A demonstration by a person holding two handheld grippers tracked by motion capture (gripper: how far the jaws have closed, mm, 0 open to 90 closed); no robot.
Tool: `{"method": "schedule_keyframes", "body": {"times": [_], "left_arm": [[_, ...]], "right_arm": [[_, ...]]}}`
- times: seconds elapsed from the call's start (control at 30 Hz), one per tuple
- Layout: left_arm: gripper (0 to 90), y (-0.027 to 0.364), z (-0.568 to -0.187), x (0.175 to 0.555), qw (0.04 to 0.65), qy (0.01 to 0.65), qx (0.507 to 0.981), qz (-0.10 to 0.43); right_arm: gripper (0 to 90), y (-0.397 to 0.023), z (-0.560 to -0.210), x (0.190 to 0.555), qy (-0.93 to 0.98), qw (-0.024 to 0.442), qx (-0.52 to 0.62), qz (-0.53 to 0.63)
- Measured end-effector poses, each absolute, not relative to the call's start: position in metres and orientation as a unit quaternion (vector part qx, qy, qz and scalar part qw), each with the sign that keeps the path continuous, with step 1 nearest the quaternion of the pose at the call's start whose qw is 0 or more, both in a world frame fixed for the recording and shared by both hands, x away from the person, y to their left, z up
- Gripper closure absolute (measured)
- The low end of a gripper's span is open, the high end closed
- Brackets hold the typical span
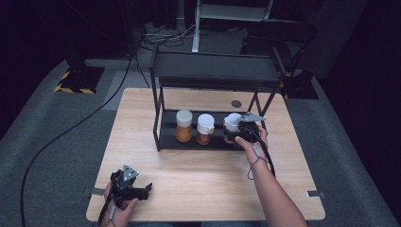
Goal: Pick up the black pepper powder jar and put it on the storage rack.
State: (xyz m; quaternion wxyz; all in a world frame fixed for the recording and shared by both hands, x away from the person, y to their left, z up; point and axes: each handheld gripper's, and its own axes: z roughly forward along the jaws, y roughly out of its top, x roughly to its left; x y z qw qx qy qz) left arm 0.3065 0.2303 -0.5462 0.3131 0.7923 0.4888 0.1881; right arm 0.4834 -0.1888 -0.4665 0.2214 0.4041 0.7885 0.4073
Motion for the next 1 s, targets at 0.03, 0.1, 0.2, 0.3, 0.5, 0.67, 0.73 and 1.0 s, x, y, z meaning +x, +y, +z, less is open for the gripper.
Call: {"method": "schedule_keyframes", "body": {"times": [0.03,0.1,0.2,0.3,0.5,0.67,0.73,1.0], "left_arm": [[0.2,0.230,-0.546,0.307,0.313,0.489,0.793,0.188],[0.2,0.230,-0.546,0.307,0.313,0.489,0.793,0.188],[0.2,0.230,-0.546,0.307,0.313,0.489,0.793,0.188],[0.2,0.230,-0.546,0.307,0.313,0.489,0.792,0.188],[0.2,0.230,-0.546,0.307,0.313,0.489,0.792,0.189],[0.2,0.230,-0.546,0.307,0.313,0.490,0.792,0.189],[0.2,0.230,-0.546,0.307,0.313,0.489,0.792,0.189],[0.2,0.230,-0.546,0.307,0.313,0.490,0.792,0.189]], "right_arm": [[30.6,-0.189,-0.468,0.484,0.789,0.220,0.405,0.407],[30.7,-0.189,-0.470,0.485,0.790,0.219,0.405,0.405],[30.7,-0.190,-0.473,0.486,0.789,0.215,0.409,0.405],[30.6,-0.191,-0.476,0.487,0.787,0.213,0.412,0.406],[30.6,-0.191,-0.478,0.489,0.787,0.213,0.414,0.404],[30.6,-0.190,-0.480,0.489,0.788,0.209,0.417,0.402],[30.6,-0.189,-0.481,0.489,0.788,0.209,0.417,0.403],[30.5,-0.190,-0.482,0.488,0.791,0.210,0.412,0.401]]}}
